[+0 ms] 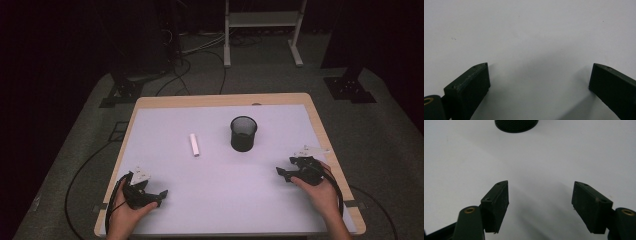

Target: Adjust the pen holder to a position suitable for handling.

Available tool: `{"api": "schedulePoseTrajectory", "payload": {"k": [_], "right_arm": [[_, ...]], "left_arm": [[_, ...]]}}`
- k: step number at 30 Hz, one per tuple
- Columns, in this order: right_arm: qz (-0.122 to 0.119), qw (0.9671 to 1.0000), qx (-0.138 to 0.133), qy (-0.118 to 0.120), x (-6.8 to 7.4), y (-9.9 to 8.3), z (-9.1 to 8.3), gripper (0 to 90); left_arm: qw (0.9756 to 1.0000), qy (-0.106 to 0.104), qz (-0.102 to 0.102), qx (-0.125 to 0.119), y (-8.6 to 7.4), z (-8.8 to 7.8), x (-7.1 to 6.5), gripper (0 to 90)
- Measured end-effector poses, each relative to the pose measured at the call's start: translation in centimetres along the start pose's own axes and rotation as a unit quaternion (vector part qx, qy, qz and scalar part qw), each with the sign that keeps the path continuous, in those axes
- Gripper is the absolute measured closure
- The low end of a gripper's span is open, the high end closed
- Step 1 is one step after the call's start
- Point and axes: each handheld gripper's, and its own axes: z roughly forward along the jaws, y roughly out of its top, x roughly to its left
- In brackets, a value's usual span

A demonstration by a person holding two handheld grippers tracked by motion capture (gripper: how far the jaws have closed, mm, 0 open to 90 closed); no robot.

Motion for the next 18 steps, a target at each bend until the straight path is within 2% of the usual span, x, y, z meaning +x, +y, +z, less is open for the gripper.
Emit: {"api": "schedulePoseTrajectory", "payload": {"k": [8,18], "right_arm": [[-0.001,0.9999,-0.009,0.01,0.1,1.0,-0.1,31.4],[-0.015,0.9995,-0.015,0.024,0.5,3.1,0.2,34.2]], "left_arm": [[1.0,0.0,0.0,0.0,0.0,0.0,0.0,2.4],[1.0,-0.001,0.0,0.0,0.0,0.0,0.0,2.5]]}}
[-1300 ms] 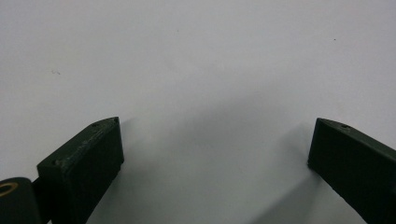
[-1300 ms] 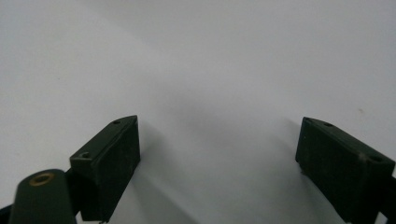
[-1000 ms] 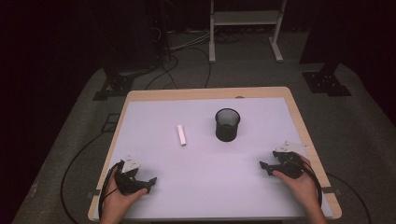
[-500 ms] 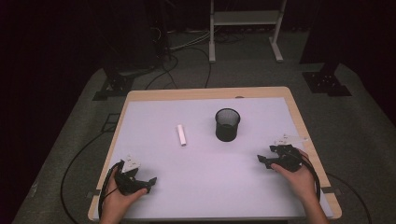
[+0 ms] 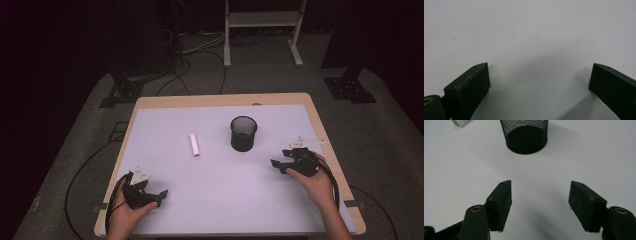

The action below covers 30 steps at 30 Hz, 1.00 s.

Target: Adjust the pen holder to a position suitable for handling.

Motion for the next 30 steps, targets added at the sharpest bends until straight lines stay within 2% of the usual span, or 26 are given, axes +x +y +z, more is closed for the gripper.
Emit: {"api": "schedulePoseTrajectory", "payload": {"k": [14,30], "right_arm": [[-0.006,0.9997,-0.022,0.012,0.3,3.7,-0.1,39.0],[-0.009,0.9996,-0.023,0.017,0.4,7.6,1.1,40.7]], "left_arm": [[1.0,-0.001,0.0,0.001,0.0,0.0,0.0,2.4],[1.0,0.0,-0.001,-0.002,0.0,0.0,0.0,2.5]]}}
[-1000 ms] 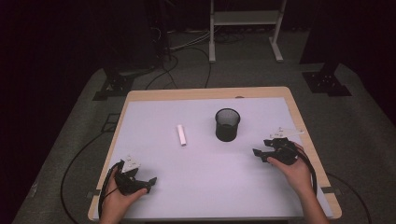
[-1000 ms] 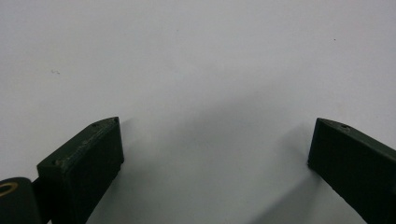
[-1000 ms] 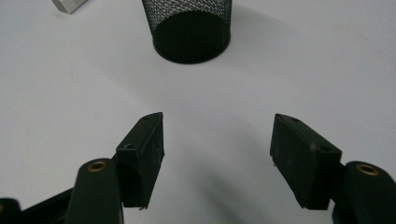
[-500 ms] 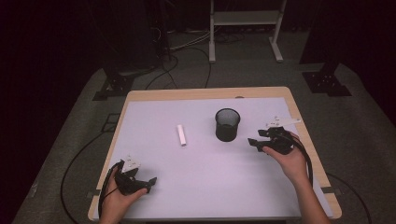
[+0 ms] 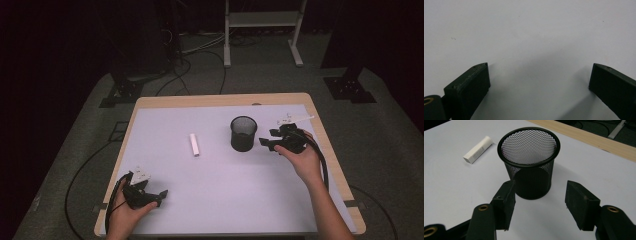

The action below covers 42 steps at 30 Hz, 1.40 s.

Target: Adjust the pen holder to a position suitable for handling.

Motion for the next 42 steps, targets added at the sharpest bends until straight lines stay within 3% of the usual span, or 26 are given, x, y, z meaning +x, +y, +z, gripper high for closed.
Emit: {"api": "schedulePoseTrajectory", "payload": {"k": [10,21,33,42], "right_arm": [[-0.003,1.0,-0.002,-0.004,-0.3,2.4,1.0,42.2],[0.002,0.9999,0.008,-0.007,-1.2,3.6,2.3,45.1],[-0.009,0.9996,0.025,-0.009,-1.4,5.0,4.4,47.0],[-0.004,0.9992,0.04,-0.006,-1.6,5.4,5.8,49.6]], "left_arm": [[1.0,-0.001,0.0,0.002,0.0,0.0,0.0,2.5],[1.0,0.0,0.0,0.001,0.0,0.0,0.0,2.4],[1.0,-0.001,0.0,0.001,0.0,0.0,0.0,2.4],[1.0,0.0,0.0,0.001,0.0,0.0,0.0,2.5]]}}
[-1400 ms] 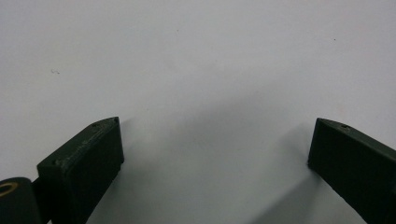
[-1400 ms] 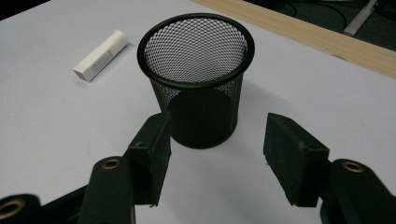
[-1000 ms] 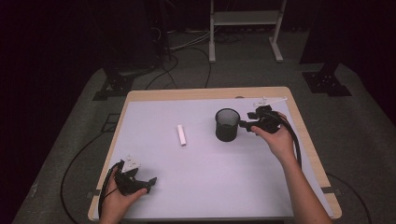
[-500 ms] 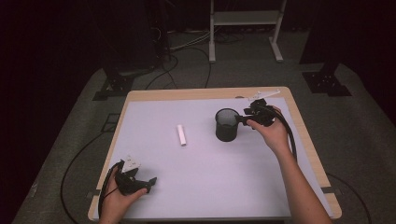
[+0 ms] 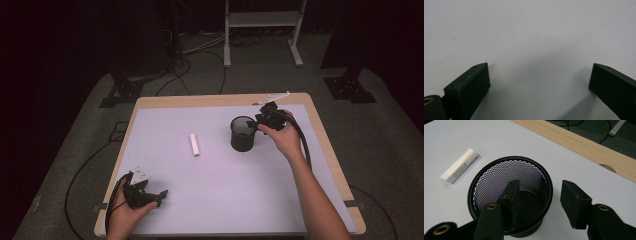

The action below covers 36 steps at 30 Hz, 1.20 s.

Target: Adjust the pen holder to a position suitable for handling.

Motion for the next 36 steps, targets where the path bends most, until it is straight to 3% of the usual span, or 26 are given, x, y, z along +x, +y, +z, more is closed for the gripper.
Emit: {"api": "schedulePoseTrajectory", "payload": {"k": [25,36], "right_arm": [[0.04,0.9975,0.057,0.015,-0.9,0.1,3.0,69.6],[0.04,0.9966,0.071,0.009,-1.0,0.2,3.7,77.5]], "left_arm": [[1.0,0.0,0.0,0.0,0.0,0.0,0.0,2.4],[1.0,0.0,0.0,0.0,0.0,0.0,0.0,2.4]]}}
